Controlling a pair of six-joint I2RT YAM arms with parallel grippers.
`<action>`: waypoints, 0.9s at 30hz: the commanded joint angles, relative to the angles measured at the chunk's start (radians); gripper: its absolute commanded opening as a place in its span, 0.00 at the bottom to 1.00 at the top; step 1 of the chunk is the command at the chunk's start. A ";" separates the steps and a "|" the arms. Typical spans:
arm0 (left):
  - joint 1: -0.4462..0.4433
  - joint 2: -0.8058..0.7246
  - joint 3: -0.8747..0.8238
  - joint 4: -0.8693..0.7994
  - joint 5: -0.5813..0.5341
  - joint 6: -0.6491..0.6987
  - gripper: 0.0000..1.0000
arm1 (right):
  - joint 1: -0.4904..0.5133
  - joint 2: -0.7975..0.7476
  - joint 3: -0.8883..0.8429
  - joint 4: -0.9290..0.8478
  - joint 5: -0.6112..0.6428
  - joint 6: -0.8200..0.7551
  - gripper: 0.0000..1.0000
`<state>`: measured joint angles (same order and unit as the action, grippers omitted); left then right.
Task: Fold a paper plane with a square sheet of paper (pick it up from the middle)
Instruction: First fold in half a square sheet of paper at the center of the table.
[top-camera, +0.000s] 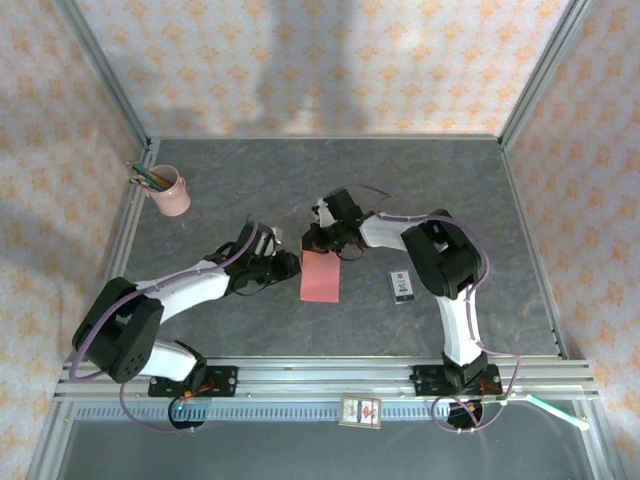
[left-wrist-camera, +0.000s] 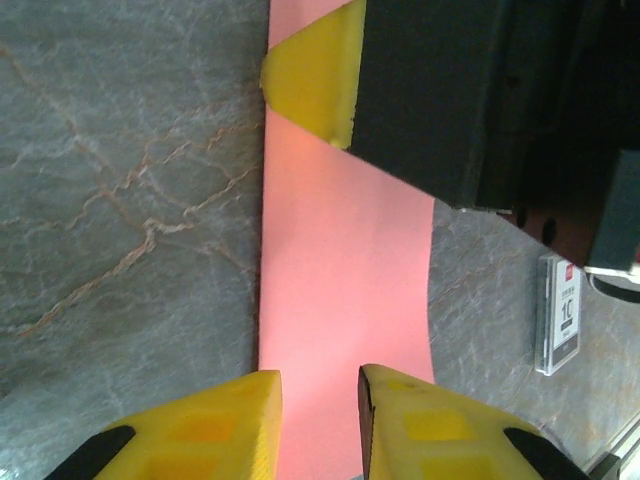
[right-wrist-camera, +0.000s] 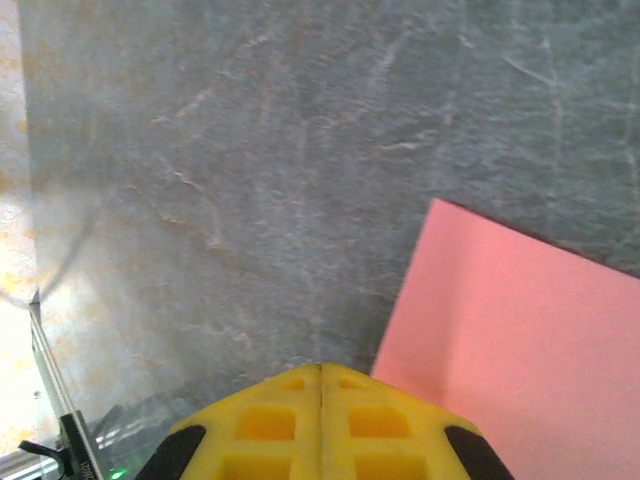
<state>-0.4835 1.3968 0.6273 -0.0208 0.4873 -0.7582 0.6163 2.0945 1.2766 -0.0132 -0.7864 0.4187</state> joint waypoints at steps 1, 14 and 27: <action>0.003 -0.023 -0.039 0.035 0.023 0.000 0.29 | 0.002 0.031 0.034 0.001 0.001 -0.003 0.02; -0.002 0.116 -0.019 0.282 0.152 -0.095 0.18 | 0.000 0.048 -0.028 -0.038 0.086 -0.015 0.00; 0.052 0.292 0.043 0.361 0.184 -0.043 0.00 | -0.001 0.052 -0.042 -0.025 0.101 -0.011 0.00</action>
<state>-0.4408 1.6733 0.6411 0.2848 0.6502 -0.8280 0.6155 2.1166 1.2778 0.0090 -0.7746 0.4183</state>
